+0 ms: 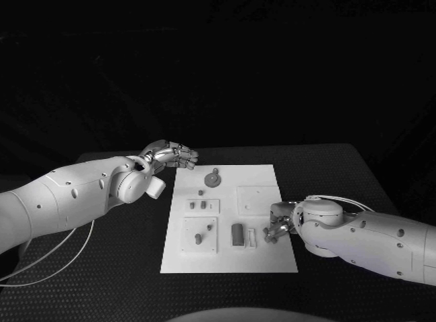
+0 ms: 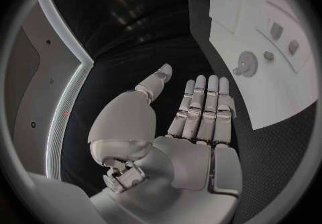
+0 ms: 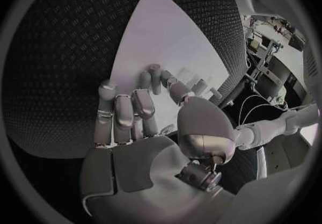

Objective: Assemble the parts on the task board

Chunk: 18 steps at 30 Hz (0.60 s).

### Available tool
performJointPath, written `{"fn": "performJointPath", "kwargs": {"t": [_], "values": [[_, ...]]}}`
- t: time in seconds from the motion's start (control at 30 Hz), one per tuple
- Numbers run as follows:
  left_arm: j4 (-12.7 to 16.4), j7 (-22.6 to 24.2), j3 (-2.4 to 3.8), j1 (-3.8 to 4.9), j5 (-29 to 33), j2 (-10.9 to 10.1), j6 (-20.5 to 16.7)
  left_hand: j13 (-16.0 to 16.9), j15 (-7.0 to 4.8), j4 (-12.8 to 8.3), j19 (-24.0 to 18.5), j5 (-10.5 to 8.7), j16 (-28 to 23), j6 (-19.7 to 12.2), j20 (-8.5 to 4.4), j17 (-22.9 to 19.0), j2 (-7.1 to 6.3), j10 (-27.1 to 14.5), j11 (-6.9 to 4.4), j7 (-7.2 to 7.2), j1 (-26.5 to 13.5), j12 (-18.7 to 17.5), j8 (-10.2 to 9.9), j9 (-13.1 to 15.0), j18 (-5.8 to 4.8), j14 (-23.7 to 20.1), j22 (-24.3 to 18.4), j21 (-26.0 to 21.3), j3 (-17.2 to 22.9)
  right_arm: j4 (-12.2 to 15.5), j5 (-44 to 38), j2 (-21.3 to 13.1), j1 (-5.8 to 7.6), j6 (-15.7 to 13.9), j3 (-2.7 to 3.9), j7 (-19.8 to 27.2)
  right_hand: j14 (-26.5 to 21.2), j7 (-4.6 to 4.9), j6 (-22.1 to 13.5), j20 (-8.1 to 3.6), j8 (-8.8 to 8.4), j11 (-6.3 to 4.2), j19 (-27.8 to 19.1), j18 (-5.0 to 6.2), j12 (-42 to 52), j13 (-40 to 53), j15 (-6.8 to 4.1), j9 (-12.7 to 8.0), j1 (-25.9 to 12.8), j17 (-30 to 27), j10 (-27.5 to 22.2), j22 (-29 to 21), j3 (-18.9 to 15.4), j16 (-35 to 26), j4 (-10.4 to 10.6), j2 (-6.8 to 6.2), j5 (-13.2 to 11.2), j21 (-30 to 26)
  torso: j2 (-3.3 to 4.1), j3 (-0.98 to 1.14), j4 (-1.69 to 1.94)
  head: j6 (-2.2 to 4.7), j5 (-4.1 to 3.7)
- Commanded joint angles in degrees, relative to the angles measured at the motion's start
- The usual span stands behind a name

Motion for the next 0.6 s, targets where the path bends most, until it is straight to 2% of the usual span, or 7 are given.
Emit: {"fn": "performJointPath", "kwargs": {"t": [0.03,0.1,0.17,0.6], "values": [[0.15,0.54,0.04,0.12,0.01,0.07,0.68,-0.09,0.4,0.41,-0.22,-0.17,-0.31,0.02,0.25,0.1,0.03,-0.16,0.12,0.27,-0.74,-0.29,0.28,-0.1,0.84,0.03,-0.02,0.22,0.04,-0.47,4.42,0.53,-1.14,3.27,-0.76,2.32,-0.58,1.78,-2.24,-0.08,-2.77,-0.13,-0.84,0.74,-0.03,0.13,-0.14,-11.62,3.32,-0.08,-0.31,1.15,1.05,-0.17,-0.52,3.08,0.13,0.0,0.0,-0.01,0.01,-0.1,-0.02],[0.14,0.46,0.04,0.12,0.01,0.07,0.66,-0.1,0.4,0.41,-0.23,-0.17,-0.31,0.01,0.25,0.1,0.03,-0.16,0.12,0.28,-0.74,-0.29,0.27,-0.1,0.84,0.03,-0.02,0.22,0.04,-0.54,5.77,0.49,-1.14,2.88,-0.76,2.64,-0.57,1.81,-2.01,0.17,-2.87,-0.15,-1.0,0.74,0.17,0.28,-0.08,-11.87,6.93,-0.02,-0.07,1.08,5.0,-0.18,-0.38,3.52,0.37,-0.01,0.0,0.0,-0.02,-0.13,-0.01],[0.14,0.4,0.04,0.14,0.01,0.07,0.63,-0.11,0.39,0.4,-0.23,-0.17,-0.33,-0.11,0.25,0.14,0.04,-0.15,0.11,0.32,-0.72,-0.27,0.21,-0.14,0.85,0.05,-0.01,0.22,0.06,-0.56,8.16,0.38,-1.14,0.79,-0.76,2.94,-0.36,1.73,-1.7,0.36,-2.8,-0.12,-0.96,0.74,0.41,0.45,-0.06,-11.98,7.36,0.19,0.19,1.13,6.29,-0.09,-0.47,4.02,0.31,0.16,0.0,0.0,-0.04,-0.17,0.22],[0.14,0.36,0.04,0.14,-0.01,-0.11,0.65,-0.14,0.39,0.38,-0.23,-0.17,-0.38,-0.18,0.25,0.2,0.09,-0.14,0.1,0.36,-0.63,-0.27,0.19,-0.16,0.87,0.06,0.0,0.23,0.13,1.18,19.29,-1.38,-1.1,-9.63,-0.7,3.58,0.98,1.11,0.07,0.34,-1.93,-0.71,-0.44,0.74,1.31,0.99,-0.44,-11.87,6.9,1.2,1.45,1.13,7.53,0.22,-0.52,3.66,0.16,0.88,-0.02,0.02,-0.04,-0.22,0.33]]}}
